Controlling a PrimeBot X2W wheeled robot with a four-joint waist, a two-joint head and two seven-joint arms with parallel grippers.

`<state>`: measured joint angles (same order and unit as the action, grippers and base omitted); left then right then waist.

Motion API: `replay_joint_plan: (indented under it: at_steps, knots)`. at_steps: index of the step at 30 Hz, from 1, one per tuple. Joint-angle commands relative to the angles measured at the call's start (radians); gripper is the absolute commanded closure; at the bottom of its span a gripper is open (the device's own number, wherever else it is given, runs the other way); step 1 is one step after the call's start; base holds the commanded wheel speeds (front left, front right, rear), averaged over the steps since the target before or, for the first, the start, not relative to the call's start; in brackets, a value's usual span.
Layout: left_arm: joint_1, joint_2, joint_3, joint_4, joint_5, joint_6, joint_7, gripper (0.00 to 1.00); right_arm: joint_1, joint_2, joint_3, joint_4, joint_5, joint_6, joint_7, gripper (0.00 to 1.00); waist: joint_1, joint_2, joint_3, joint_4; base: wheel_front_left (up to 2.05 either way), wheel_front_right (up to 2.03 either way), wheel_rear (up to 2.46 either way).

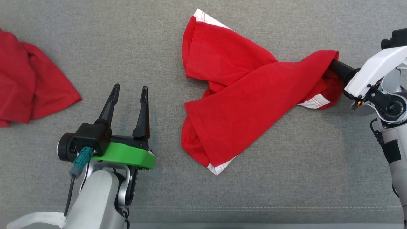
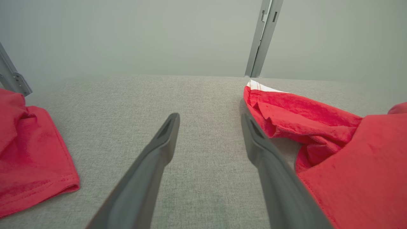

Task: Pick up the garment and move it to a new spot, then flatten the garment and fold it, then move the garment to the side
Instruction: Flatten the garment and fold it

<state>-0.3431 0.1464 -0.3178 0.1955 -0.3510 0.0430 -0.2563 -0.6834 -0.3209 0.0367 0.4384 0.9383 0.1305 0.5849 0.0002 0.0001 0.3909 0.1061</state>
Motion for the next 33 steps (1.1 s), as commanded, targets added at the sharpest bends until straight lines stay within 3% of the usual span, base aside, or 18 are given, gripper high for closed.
replay_joint_plan:
  at_steps: [1,7,12,21,27,33]
  knots:
    - [-0.018,0.001,0.003,0.001,0.006,-0.006,-0.003,0.0,-0.014,-0.013,0.004,0.007,-0.007,0.0,-0.013,0.0,-0.0002,-0.0001,0.006,0.008,0.0,0.0,0.0]
    - [-0.021,-0.005,0.004,0.017,0.012,-0.008,-0.008,0.0,0.006,-0.057,0.086,0.029,-0.009,0.0,-0.244,0.0,-0.0002,-0.0001,-0.006,0.003,0.0,0.0,0.0]
    - [0.006,0.008,0.018,0.018,0.015,-0.001,-0.009,0.0,0.102,-0.085,0.139,-0.02,0.062,0.0,-0.399,0.0,-0.0002,-0.0001,-0.036,-0.031,0.0,0.0,0.0]
    - [0.051,0.03,0.023,0.023,0.016,0.003,-0.01,0.0,0.289,-0.135,0.194,-0.11,0.137,0.0,-0.497,0.0,-0.0002,-0.0001,-0.109,-0.08,0.0,0.0,0.0]
    - [0.095,0.047,0.047,-0.003,0.003,0.027,-0.009,0.0,0.398,-0.131,0.197,-0.213,0.068,0.0,-0.692,0.0,-0.0002,-0.0001,-0.16,-0.102,0.0,0.0,0.0]
    - [0.139,0.057,0.059,-0.044,0.003,0.046,-0.009,0.0,0.453,-0.076,0.145,-0.273,-0.116,0.0,-0.827,0.0,-0.0002,-0.0001,-0.205,-0.107,0.0,0.0,0.0]
